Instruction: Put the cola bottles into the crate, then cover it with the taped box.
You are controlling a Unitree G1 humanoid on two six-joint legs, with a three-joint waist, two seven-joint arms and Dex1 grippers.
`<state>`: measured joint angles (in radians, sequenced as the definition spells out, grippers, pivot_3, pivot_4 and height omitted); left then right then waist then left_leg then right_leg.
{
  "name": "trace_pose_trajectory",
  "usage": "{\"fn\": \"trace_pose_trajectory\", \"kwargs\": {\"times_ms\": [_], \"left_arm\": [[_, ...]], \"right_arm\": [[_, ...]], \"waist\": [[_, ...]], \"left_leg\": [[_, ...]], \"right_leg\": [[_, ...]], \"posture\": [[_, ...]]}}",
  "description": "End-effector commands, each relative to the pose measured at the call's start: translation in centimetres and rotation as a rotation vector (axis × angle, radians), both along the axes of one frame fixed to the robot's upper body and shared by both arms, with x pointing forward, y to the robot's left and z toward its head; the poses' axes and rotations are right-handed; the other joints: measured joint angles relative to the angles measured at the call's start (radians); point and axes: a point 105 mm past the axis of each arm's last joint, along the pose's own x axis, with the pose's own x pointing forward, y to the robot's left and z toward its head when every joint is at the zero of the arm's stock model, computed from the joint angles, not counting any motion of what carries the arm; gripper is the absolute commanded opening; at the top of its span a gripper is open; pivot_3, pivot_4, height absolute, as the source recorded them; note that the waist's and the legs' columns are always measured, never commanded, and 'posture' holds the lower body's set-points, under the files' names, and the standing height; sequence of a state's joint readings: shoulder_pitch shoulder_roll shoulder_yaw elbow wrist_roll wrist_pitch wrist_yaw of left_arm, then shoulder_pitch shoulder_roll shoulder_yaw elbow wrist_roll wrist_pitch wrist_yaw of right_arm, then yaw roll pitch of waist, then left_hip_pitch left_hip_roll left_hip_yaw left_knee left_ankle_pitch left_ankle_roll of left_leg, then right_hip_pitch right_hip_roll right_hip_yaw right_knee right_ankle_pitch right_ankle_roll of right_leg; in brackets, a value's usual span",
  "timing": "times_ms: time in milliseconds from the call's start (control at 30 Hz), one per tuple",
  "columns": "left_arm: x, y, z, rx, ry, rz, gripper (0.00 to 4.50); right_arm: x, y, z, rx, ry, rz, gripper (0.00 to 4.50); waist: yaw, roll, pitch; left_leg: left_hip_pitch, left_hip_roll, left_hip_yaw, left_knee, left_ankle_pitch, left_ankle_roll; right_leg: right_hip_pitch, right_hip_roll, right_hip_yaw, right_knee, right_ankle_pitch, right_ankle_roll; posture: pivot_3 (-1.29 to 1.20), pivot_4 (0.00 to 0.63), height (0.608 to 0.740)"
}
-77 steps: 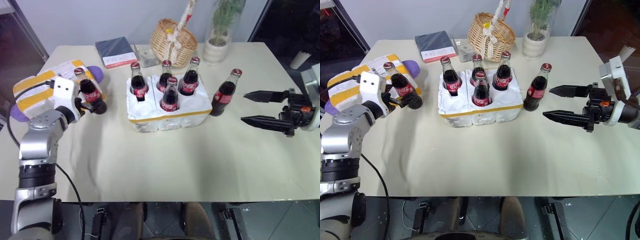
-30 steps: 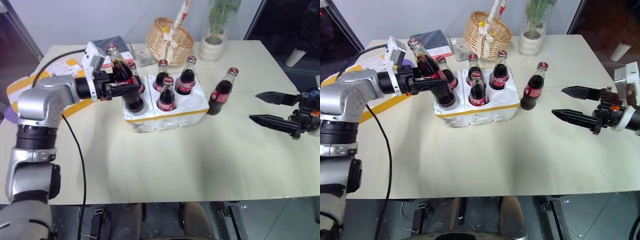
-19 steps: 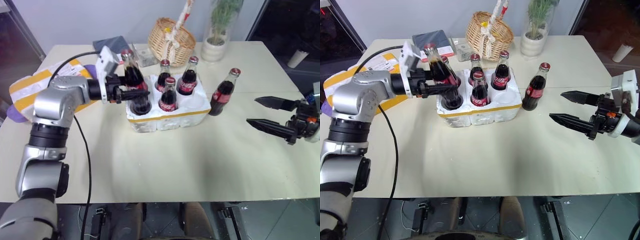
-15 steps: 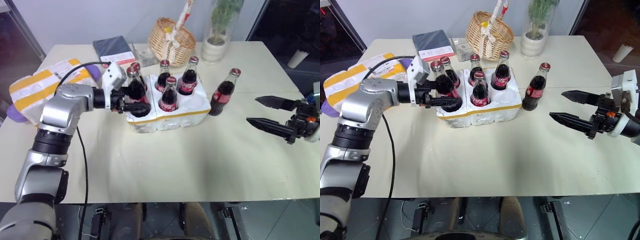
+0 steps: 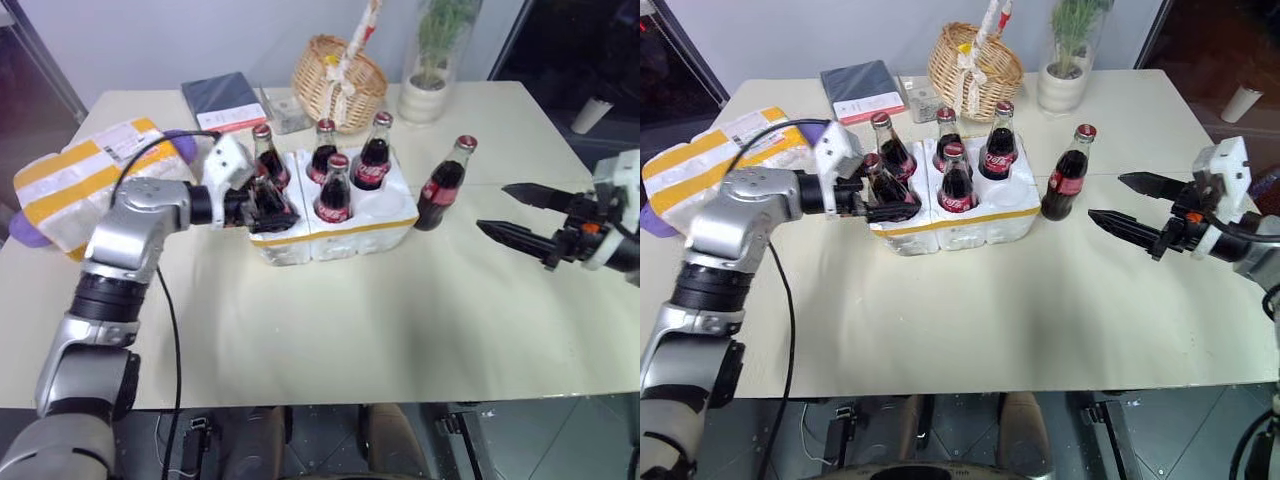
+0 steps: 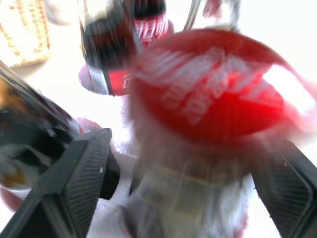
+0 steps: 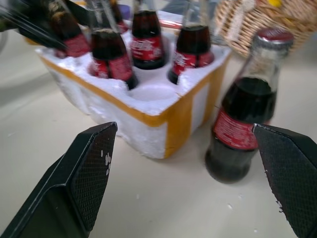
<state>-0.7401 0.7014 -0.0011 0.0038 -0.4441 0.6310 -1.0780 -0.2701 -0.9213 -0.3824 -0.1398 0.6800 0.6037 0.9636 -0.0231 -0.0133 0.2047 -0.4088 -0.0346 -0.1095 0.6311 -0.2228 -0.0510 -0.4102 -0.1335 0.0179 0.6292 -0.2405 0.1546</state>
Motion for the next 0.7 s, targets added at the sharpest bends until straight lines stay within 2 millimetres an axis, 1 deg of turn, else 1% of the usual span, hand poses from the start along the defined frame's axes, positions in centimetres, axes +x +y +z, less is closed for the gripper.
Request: {"fn": "trace_pose_trajectory", "kwargs": {"times_ms": [33, 67, 100, 167, 200, 267, 400, 533, 600, 700], "left_arm": [[-4.9, 0.9, 4.2, -0.109, 0.018, -0.160, 4.46], [-6.5, 1.1, 5.1, -0.136, 0.050, -0.214, 4.46], [-7.6, 1.2, 5.7, -0.151, 0.072, -0.252, 4.46], [-9.4, 1.1, 6.5, -0.162, 0.099, -0.314, 4.46], [-10.0, 0.8, 6.9, -0.169, 0.099, -0.330, 4.46], [-10.2, 0.2, 7.2, -0.174, 0.086, -0.334, 4.46], [-10.4, -1.0, 6.4, -0.127, 0.059, -0.337, 4.46], [-10.1, -1.2, 6.3, -0.124, 0.050, -0.322, 4.46], [-10.1, -1.3, 6.2, -0.118, 0.049, -0.324, 4.46], [-10.1, -1.6, 5.8, -0.096, 0.048, -0.332, 4.46]], "right_arm": [[1.1, 0.9, 0.7, 0.024, -0.046, -0.019, 4.50], [1.6, 1.2, 0.6, 0.041, -0.041, -0.025, 4.50], [2.0, 1.4, 0.5, 0.052, -0.035, -0.030, 4.50], [3.0, 1.5, 0.1, 0.059, -0.029, -0.045, 4.50], [3.6, 1.4, -0.1, 0.068, -0.021, -0.060, 4.50], [4.8, 1.3, -0.4, 0.083, -0.012, -0.086, 4.50], [6.7, 0.5, -1.3, 0.055, -0.006, -0.164, 4.50], [7.3, -0.4, -1.0, 0.079, -0.017, -0.207, 4.50], [7.4, -0.2, -1.1, 0.092, -0.014, -0.198, 4.50], [7.9, 0.6, -1.4, 0.112, -0.004, -0.174, 4.50]], "waist": [[-0.002, 0.000, 0.000], [-0.006, 0.000, 0.000], [-0.009, 0.000, 0.000], [-0.006, 0.000, 0.000], [-0.003, 0.000, 0.000], [0.006, 0.000, 0.000], [0.008, 0.000, 0.000], [0.005, 0.000, 0.000], [0.003, 0.000, 0.000], [-0.001, 0.000, 0.000]], "left_leg": [[0.000, 0.000, 0.000, 0.000, 0.000, 0.000], [0.000, 0.000, 0.000, 0.000, 0.000, 0.000], [0.000, 0.000, 0.000, 0.000, 0.000, 0.000], [0.000, 0.000, -0.001, 0.000, 0.000, 0.000], [0.001, 0.000, -0.001, 0.000, 0.000, 0.000], [0.001, 0.000, 0.000, 0.001, 0.000, 0.000], [0.001, 0.000, 0.000, 0.001, 0.000, 0.000], [0.001, 0.000, 0.000, 0.000, 0.000, 0.000], [0.001, 0.000, 0.000, 0.000, 0.000, 0.000], [0.001, 0.000, 0.000, 0.000, 0.000, 0.000]], "right_leg": [[0.000, 0.000, 0.000, 0.000, 0.000, 0.000], [0.000, 0.000, 0.000, 0.000, 0.000, 0.000], [0.000, 0.000, 0.000, 0.000, 0.000, 0.000], [0.000, 0.000, 0.000, 0.000, 0.000, 0.000], [0.001, 0.000, 0.000, 0.000, 0.000, 0.000], [0.002, 0.000, 0.000, 0.000, 0.000, 0.000], [0.002, 0.000, 0.000, 0.000, 0.000, 0.000], [0.001, 0.000, 0.000, -0.001, 0.000, 0.000], [0.001, 0.000, 0.000, -0.001, 0.000, 0.000], [0.001, 0.000, 0.000, 0.000, 0.000, 0.000]], "posture": [[0.00, 0.150, 0.736], [0.00, 0.150, 0.736], [0.00, 0.150, 0.736], [0.00, 0.150, 0.736], [0.00, 0.150, 0.736], [0.00, 0.150, 0.736], [0.00, 0.150, 0.736], [0.00, 0.150, 0.736], [0.00, 0.150, 0.736], [0.00, 0.150, 0.736]]}}
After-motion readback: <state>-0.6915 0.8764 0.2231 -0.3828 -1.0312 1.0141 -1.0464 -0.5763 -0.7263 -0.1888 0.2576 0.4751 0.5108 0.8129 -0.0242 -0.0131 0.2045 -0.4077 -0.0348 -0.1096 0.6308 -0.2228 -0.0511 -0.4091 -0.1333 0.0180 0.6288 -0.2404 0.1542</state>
